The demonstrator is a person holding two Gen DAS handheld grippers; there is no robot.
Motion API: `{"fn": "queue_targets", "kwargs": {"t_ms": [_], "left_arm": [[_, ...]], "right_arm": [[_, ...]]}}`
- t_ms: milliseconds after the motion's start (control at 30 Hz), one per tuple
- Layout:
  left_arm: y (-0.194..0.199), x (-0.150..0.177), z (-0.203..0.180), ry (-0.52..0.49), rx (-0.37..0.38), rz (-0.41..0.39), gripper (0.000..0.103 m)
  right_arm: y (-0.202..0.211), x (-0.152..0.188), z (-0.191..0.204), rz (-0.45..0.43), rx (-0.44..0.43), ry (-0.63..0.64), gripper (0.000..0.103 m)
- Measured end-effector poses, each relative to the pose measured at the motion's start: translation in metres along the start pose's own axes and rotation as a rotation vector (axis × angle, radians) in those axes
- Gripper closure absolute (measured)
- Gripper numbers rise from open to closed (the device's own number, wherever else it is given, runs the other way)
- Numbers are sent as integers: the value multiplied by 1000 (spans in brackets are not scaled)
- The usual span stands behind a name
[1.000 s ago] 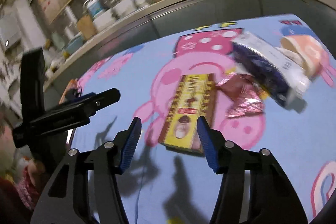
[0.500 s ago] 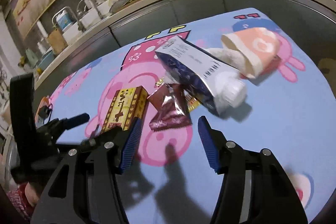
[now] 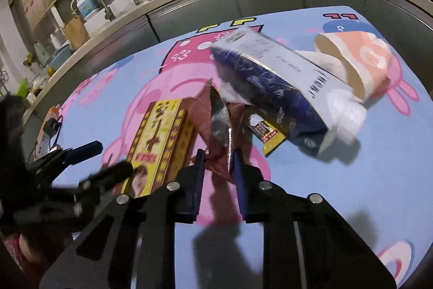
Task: Collect trash
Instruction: 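Grasp the yellow box with the left gripper and lift it, then grasp the red foil wrapper with the right gripper while the left gripper holds the box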
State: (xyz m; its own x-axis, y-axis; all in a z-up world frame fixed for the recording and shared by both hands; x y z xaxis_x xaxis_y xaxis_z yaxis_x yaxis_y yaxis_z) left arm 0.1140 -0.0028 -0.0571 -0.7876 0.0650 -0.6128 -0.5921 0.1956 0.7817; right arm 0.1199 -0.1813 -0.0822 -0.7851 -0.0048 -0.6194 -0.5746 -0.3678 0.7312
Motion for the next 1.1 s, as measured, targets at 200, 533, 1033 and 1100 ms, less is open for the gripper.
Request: {"fn": "queue_targets", "kwargs": {"t_ms": [200,533,1033,1100], "left_arm": [[4,-1,-19,-23,63,-2,4],[-26,5,-54,-134,-72,19,44],[21,32,-7,-58,-27,4,42],[22,35,-7,-54,-36,4,28]], "right_arm": [[38,37,-7,-16,24,-41,85],[81,74,-11,-52,1,-33,85],[69,83,-26,-22,63,-93,43],[69,82,-25,-25,66,-94,39]]}}
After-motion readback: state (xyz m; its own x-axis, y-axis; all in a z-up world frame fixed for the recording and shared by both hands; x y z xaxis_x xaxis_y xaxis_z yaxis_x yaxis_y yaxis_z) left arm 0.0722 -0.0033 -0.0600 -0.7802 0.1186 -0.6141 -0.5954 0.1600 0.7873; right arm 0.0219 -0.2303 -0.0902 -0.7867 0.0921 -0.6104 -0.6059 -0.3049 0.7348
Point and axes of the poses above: each gripper's, at about its wrist camera, not at the fingertips, and y roughly against the way its jaws point, z to its left, x to its underside, the point moved 1 cm from there along -y, roughly the way its jaws point, and after that the axes turned 2 degrees about z, right-handed, at the moved point
